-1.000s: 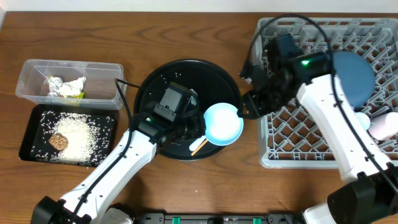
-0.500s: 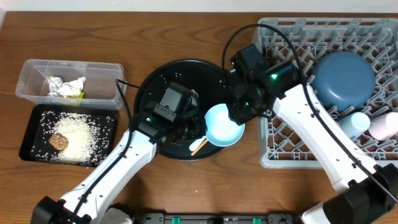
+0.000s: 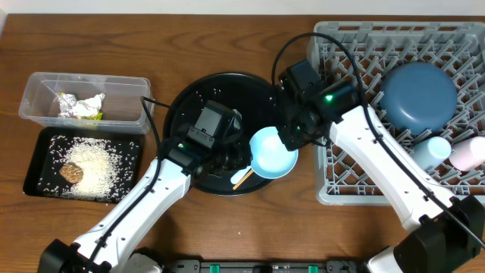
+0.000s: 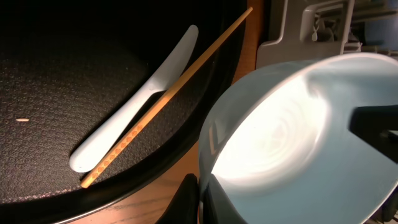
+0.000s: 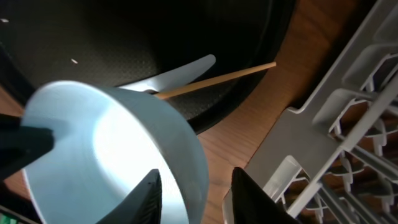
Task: Sort waste into correct bins and load items into the dishwasher rack
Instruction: 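Reach the right gripper to the bowl and grasp its rim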
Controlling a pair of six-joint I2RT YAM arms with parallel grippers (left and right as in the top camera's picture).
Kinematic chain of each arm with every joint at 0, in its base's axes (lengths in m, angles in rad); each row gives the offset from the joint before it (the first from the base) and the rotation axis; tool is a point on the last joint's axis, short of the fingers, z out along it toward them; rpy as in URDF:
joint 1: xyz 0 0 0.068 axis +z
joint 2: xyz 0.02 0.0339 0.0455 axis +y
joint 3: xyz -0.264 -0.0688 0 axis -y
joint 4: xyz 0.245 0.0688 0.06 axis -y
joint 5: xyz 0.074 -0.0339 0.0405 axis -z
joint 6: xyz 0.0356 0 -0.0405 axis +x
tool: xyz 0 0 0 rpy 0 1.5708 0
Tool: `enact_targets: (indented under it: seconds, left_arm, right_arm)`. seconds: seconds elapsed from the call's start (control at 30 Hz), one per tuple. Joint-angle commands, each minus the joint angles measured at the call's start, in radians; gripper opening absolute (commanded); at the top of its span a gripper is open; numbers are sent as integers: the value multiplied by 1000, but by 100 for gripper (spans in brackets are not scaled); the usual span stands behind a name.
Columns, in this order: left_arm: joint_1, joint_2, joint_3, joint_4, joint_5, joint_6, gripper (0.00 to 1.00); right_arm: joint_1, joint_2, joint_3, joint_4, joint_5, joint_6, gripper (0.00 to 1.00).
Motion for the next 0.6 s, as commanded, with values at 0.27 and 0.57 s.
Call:
enact_targets:
  seconds: [0.27,0.57]
  left_arm:
    - [-2,-10,24,0,17,-1,6]
    - [35,-21,26,39,16,46,11]
  right_arm:
    - [12,0,-51,56,12,22,1]
    - [-3,-10,-3,53,13,45,1]
